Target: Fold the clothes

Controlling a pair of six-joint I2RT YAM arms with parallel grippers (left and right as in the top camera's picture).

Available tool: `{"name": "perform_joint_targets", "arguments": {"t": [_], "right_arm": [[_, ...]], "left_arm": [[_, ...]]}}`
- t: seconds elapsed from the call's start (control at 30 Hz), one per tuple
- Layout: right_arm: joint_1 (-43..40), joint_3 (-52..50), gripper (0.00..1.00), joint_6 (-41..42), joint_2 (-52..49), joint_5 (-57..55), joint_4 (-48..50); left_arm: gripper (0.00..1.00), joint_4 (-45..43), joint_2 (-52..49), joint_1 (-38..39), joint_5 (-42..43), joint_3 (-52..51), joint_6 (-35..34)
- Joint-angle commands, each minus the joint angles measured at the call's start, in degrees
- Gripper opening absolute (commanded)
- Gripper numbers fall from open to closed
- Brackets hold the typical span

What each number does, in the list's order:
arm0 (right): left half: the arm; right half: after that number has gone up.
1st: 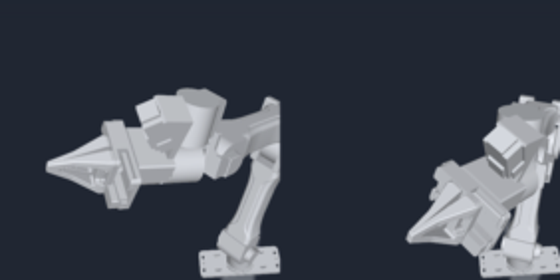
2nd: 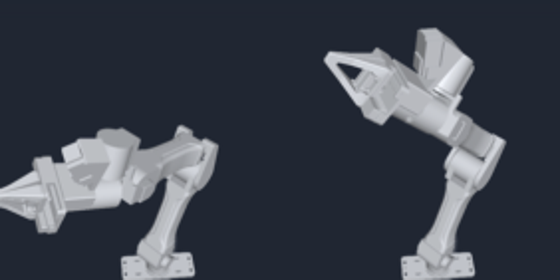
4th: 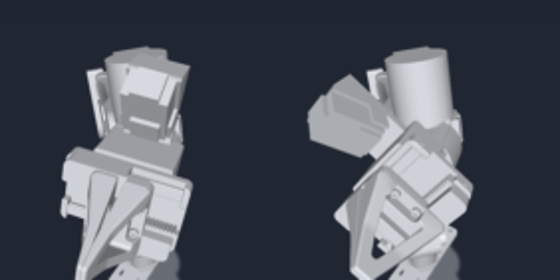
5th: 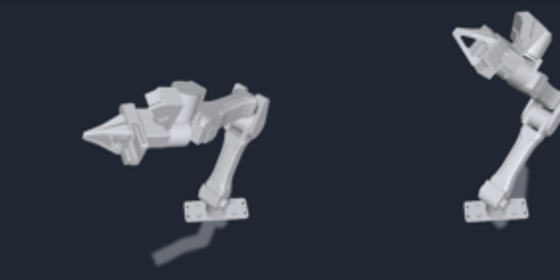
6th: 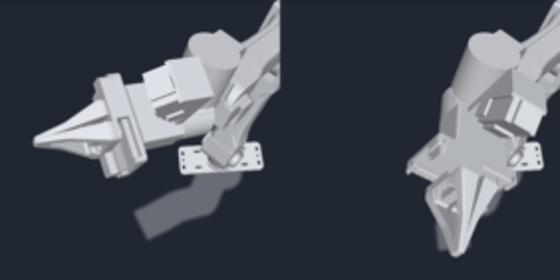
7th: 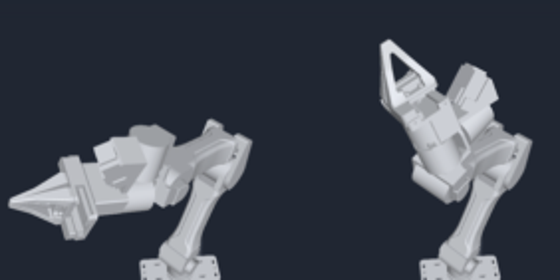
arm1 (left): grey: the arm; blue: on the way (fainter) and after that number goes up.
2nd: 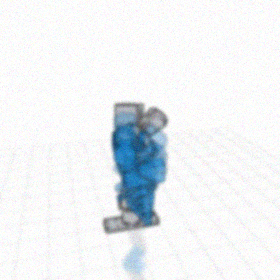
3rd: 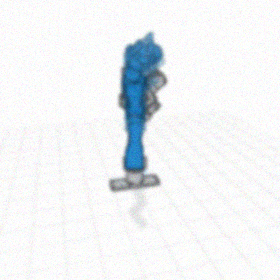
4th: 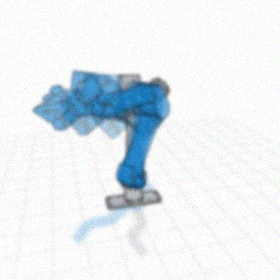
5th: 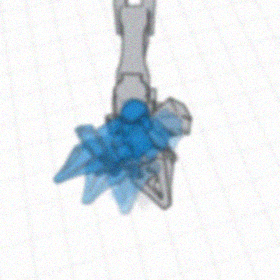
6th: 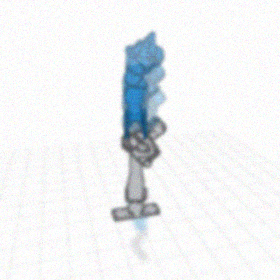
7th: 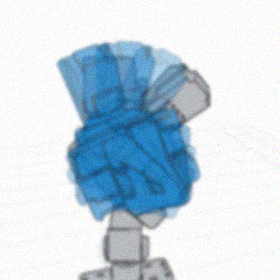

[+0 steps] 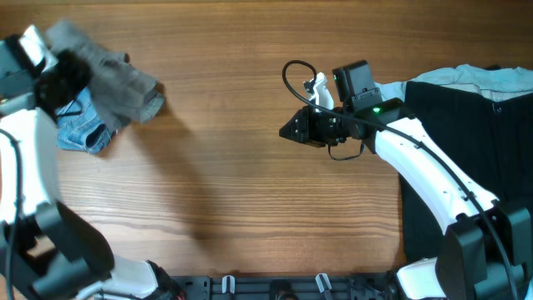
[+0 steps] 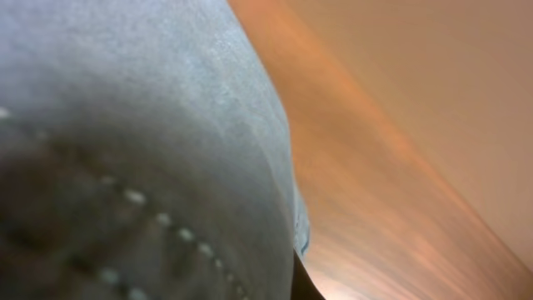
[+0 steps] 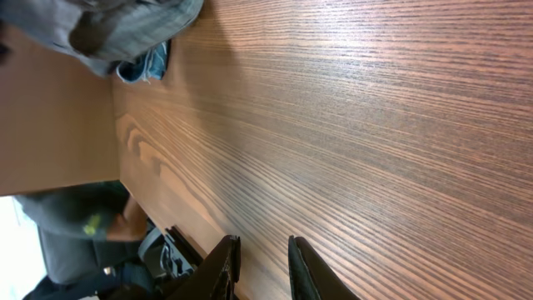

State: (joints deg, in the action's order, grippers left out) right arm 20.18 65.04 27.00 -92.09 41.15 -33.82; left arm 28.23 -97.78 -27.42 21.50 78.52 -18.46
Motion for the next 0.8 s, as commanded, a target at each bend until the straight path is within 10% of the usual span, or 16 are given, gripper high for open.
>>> {"name": "perform_joint_targets", "arguments": {"t": [0.0, 0.07, 0.13, 0.47, 0.63, 0.7, 0.77], "right_arm": [[-0.1, 0.3, 0.24, 0.0, 0.8, 0.7, -0.4], [-0.1, 0.3, 0.24, 0.0, 0.8, 0.7, -0.8], [-0.1, 0.3, 0.24, 0.0, 0.8, 0.7, -1.0], [-0.2, 1.4, 0.26, -1.6, 10.9, -14.9, -8.1], [-0.2, 7.1, 0.33, -3.3, 29.5, -35.0, -15.7], [-0.2, 9.3, 0.45, -8.0, 37.2, -37.3, -16.3], [-0.2, 9.5, 0.80, -9.2, 42.2, -37.3, -16.4]], "left_arm": [[0.04, 2.8, -5.1, -6.6, 0.4, 0.6, 1.4], [0.27, 4.3, -5.0, -10.0, -0.9, 0.6, 1.4], [1.00, 5.6, -4.9, -13.0, -2.1, 0.6, 1.4], [0.98, 14.8, 11.5, -18.8, 8.7, 6.6, 3.6], [0.36, 22.8, 26.1, -5.2, 22.1, 8.1, 19.2], [0.38, 30.8, 30.8, 6.9, 15.8, 8.1, 23.2], [0.43, 36.5, 33.4, 17.0, 4.0, 8.1, 22.8]]}}
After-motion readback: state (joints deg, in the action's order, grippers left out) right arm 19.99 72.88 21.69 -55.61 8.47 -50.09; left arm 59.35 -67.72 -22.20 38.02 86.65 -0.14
